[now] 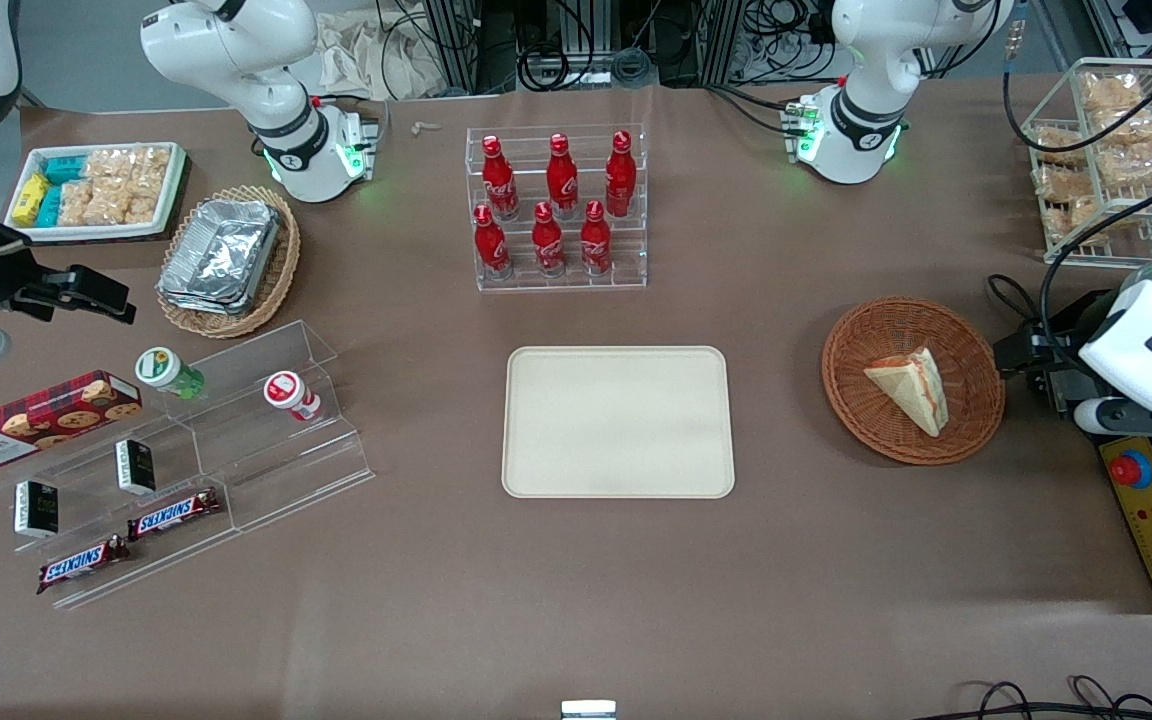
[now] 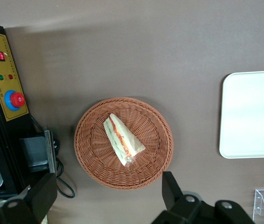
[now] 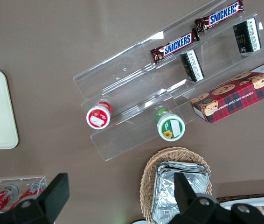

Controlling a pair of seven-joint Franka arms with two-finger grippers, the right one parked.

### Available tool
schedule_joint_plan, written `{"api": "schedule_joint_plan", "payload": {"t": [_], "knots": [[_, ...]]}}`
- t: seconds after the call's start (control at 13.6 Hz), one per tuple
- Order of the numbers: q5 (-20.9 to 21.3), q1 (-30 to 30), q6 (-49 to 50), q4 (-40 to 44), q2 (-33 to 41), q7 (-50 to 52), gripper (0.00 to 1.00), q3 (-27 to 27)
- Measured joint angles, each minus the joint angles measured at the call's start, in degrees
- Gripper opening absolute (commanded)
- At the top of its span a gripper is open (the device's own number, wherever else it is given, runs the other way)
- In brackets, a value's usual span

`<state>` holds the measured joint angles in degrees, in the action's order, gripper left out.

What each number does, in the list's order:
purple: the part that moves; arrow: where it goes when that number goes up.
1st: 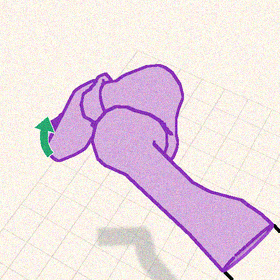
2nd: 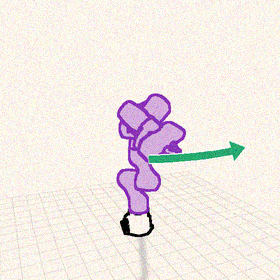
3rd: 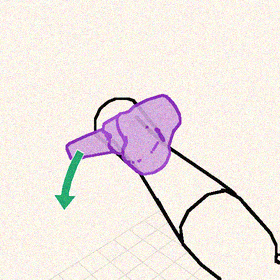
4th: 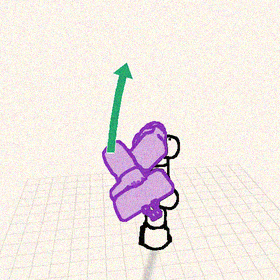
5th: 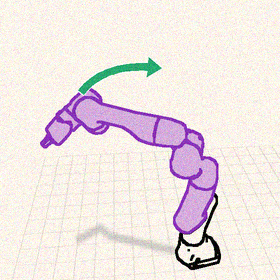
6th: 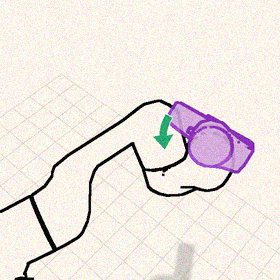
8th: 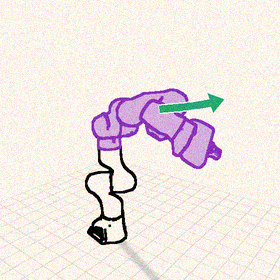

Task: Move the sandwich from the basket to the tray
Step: 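Move the left gripper over the wrapped sandwich in the wicker basket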

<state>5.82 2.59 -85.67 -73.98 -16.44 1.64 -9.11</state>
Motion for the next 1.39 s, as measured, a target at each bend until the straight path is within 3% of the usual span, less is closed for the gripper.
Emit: {"api": "schedule_joint_plan", "payload": {"t": [0.88, 1.17, 1.39], "knots": [[-0.4, 0.7, 0.8, -0.6, -0.4, 0.4, 1.00, 0.5], [-0.5, 2.2, 0.8, -3.9, 0.0, 0.4, 1.00, 0.6], [-1.5, 3.3, -3.8, -11.0, 3.7, 0.7, 1.00, 0.6]]}}
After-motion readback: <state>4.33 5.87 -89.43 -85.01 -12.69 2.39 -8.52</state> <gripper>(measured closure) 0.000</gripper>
